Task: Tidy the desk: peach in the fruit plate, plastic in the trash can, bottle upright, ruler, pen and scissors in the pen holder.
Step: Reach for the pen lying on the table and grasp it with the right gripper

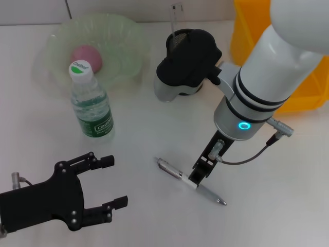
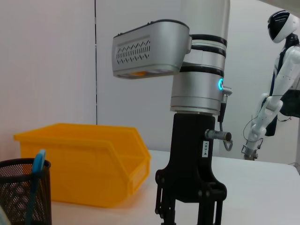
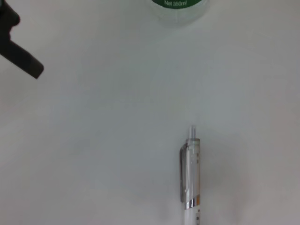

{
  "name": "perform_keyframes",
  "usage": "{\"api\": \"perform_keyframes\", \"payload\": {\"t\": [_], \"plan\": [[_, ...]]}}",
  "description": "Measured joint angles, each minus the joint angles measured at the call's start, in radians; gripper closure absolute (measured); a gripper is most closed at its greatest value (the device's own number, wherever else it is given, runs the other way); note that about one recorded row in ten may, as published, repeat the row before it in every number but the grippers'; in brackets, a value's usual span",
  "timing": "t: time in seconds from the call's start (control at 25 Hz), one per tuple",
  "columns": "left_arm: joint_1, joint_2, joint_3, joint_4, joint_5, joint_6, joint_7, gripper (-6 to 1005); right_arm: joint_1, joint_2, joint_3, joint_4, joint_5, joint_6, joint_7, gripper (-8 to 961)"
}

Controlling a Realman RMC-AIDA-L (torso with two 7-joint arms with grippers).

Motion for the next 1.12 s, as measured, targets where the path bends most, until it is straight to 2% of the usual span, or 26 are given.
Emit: {"api": "perform_keyframes", "payload": {"t": [0.32, 0.56, 1.12], "plan": [[-0.004, -0.002, 0.000, -0.001, 0.000, -0.003, -0.001, 200, 0.033, 0.000, -0.079, 0.040, 0.037, 0.053, 0.001, 396], [-0.004, -0.007, 0.000, 0.000, 0.000, -0.004, -0.001, 200, 0.062, 0.000, -0.116, 0.074, 0.040, 0.061, 0.001, 560], [-0.004, -0.007, 0.000, 0.000, 0.000, -0.006, 0.000, 200, 0.093, 0.000, -0.180, 0.110, 0.075, 0.093, 0.001, 562]]}}
